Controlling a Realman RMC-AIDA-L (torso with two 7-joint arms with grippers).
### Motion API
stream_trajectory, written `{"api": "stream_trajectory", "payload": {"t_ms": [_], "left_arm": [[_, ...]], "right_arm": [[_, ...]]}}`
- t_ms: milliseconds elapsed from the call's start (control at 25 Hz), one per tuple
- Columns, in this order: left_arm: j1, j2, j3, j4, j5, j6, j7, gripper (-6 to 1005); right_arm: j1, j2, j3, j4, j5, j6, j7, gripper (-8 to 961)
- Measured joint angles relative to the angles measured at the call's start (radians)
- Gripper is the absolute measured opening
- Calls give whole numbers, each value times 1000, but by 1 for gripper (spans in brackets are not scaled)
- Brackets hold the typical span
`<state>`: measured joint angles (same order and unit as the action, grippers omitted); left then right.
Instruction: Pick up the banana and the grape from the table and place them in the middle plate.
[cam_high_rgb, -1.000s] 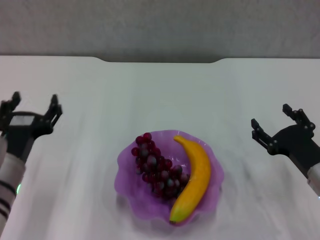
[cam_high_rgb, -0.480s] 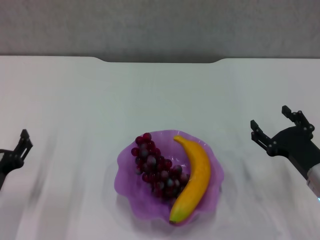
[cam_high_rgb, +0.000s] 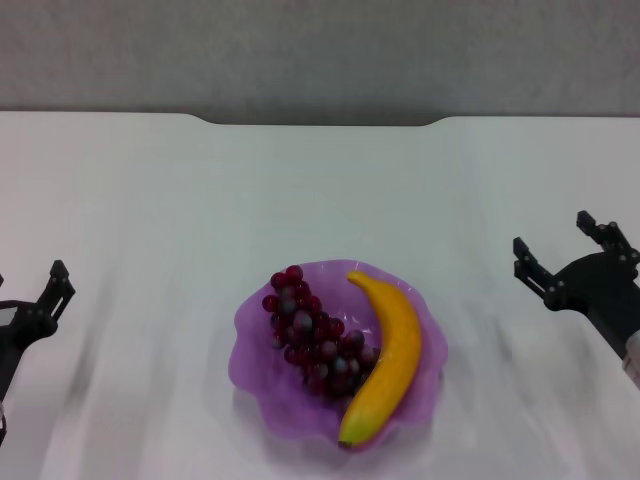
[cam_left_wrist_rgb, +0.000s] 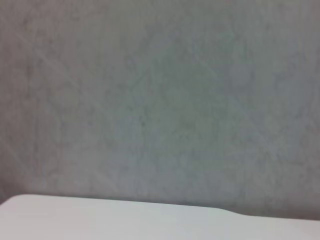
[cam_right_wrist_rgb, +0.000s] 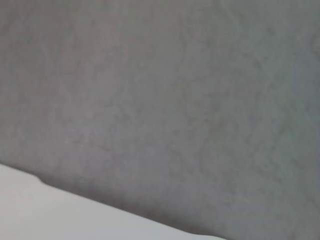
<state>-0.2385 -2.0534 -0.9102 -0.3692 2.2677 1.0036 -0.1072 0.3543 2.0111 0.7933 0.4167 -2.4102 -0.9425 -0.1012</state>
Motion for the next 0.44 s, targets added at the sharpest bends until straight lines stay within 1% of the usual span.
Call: {"api": "stream_trajectory", "payload": {"t_ms": [120, 280, 440], "left_arm": [[-1, 4, 0, -3, 2, -2, -48, 852], [-1, 4, 2, -9, 3, 20, -29, 852], [9, 5, 20, -31, 3, 87, -20, 852]], "right_arm": [[-3, 0, -3, -1, 30, -19, 0, 877], [-14, 0, -6, -1, 34, -77, 1, 877], [-24, 0, -6, -1, 34, -150, 45, 877]]}}
